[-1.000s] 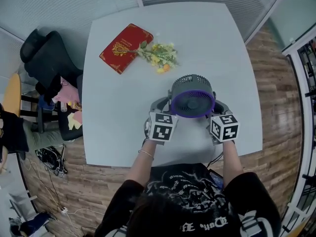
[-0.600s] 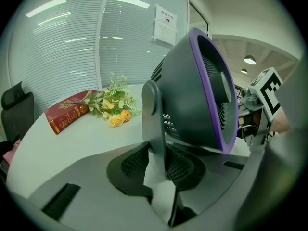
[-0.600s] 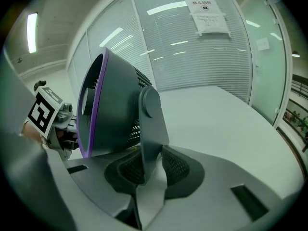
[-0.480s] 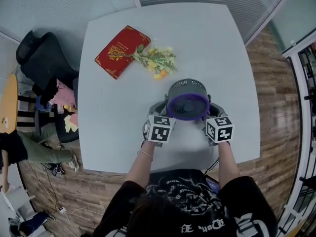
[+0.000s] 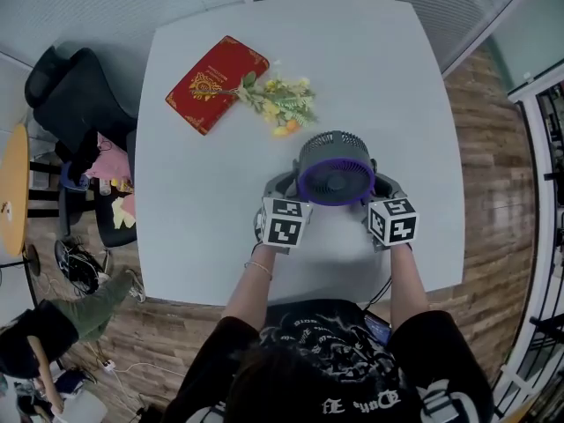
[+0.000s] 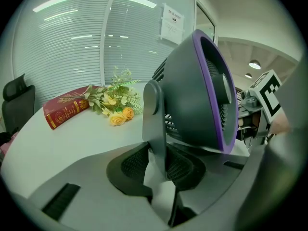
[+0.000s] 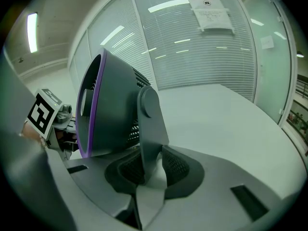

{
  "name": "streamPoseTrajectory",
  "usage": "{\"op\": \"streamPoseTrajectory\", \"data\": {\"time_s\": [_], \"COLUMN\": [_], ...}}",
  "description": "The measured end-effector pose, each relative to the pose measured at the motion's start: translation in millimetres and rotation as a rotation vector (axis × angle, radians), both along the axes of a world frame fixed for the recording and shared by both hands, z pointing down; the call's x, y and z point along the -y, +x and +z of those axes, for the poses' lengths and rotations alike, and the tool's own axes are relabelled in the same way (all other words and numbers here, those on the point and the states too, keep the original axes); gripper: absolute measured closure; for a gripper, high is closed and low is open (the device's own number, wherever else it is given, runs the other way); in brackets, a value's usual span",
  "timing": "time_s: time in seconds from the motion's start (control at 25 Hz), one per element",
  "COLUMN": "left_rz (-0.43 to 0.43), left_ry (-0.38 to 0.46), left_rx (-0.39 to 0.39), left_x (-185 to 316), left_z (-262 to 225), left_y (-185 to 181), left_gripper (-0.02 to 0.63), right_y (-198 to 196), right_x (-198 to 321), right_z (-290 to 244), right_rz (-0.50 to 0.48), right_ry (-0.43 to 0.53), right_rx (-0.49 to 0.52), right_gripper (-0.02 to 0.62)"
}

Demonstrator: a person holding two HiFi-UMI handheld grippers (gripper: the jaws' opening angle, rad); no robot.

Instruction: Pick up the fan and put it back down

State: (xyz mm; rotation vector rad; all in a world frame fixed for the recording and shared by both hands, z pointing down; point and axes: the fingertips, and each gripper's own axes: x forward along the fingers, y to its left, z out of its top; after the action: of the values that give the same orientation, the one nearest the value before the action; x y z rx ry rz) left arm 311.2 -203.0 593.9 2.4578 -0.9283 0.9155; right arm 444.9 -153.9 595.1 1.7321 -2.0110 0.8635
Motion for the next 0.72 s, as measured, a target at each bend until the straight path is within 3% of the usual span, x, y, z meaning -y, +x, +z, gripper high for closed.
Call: {"op": "streamPoseTrajectory", "data": {"time_s": [0.36, 0.72], "left_rz": [-0.027, 0.021], "left_ry": [-0.009, 0.035], "left_rx": [-0.033, -0.02], "left_x": [13.2, 12.4], "left_z": [1.4, 5.6], "left_y": [-3.3, -3.5], "left_gripper": [0.512, 0.499], "right_y": [-0.7, -2.3], "right_x": [17.5, 16.7], "right_z": [2.7, 5.8], "right_rz": [-0.03, -0.046], "right_ry": [0.009, 0.028], "right_rx": [-0.011, -0.039], "right_gripper": [0.5, 0.492]}}
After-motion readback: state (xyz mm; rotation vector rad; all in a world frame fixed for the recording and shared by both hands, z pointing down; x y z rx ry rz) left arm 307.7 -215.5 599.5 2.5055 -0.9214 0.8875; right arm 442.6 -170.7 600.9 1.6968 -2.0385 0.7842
